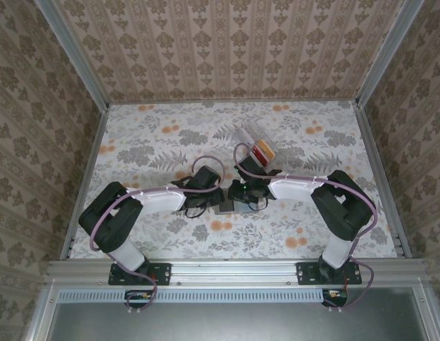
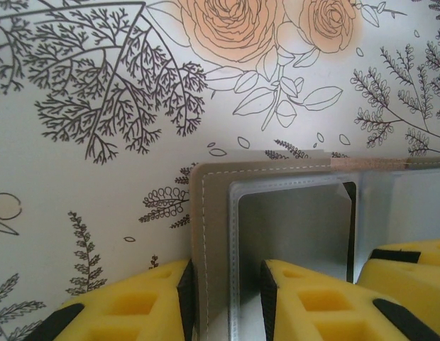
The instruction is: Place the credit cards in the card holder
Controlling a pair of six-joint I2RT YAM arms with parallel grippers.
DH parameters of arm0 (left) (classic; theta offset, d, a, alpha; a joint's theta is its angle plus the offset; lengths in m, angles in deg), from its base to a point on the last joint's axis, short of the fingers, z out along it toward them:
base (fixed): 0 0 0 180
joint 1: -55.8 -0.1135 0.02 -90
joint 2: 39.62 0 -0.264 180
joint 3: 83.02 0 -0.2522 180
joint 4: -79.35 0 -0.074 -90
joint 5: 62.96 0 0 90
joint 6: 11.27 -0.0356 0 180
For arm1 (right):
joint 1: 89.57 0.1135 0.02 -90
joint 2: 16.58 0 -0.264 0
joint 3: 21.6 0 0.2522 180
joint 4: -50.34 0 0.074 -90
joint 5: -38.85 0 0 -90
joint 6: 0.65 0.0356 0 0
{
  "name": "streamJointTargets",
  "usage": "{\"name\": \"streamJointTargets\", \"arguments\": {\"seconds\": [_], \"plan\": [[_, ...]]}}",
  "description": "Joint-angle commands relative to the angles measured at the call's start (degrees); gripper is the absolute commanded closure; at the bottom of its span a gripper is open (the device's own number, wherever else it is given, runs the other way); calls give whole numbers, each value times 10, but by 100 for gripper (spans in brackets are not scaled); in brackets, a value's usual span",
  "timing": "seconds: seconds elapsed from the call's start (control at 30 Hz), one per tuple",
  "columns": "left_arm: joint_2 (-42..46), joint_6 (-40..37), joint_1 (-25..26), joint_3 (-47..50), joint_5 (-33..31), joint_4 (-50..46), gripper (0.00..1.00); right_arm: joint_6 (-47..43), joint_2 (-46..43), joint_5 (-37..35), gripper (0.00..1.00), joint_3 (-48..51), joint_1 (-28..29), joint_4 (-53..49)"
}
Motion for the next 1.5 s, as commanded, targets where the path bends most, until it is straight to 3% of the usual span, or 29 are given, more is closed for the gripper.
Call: {"name": "streamJointTargets", "arguments": {"seconds": [0.0,0.23,0.4,0.57,0.67,0.8,1.0,1.2,1.47], "plan": [[7,-4,-2,10,2,-13,67,-11,21,-14,76,-22,-1,-22],[6,-5,-2,10,3,-11,67,-12,50,-15,76,-38,-1,-39],[6,-5,-2,10,2,-9,67,-7,50,63,78,-19,-2,34],[6,-9,-3,10,0,-13,67,2,41,95,77,-14,-2,65],[9,-17,-6,9,-5,-20,67,-6,12,70,77,-15,-2,39],[11,-41,-9,5,-13,-35,67,-39,-44,-25,77,-25,-3,-56],[-1,-83,-9,-16,-7,-51,67,-60,-52,-118,78,-31,-22,-160],[-10,-92,-9,-23,-9,-56,67,-52,-47,-161,78,-7,-38,-211],[-17,-98,-9,-25,-10,-59,67,-36,-59,-167,78,31,-64,-219]]}}
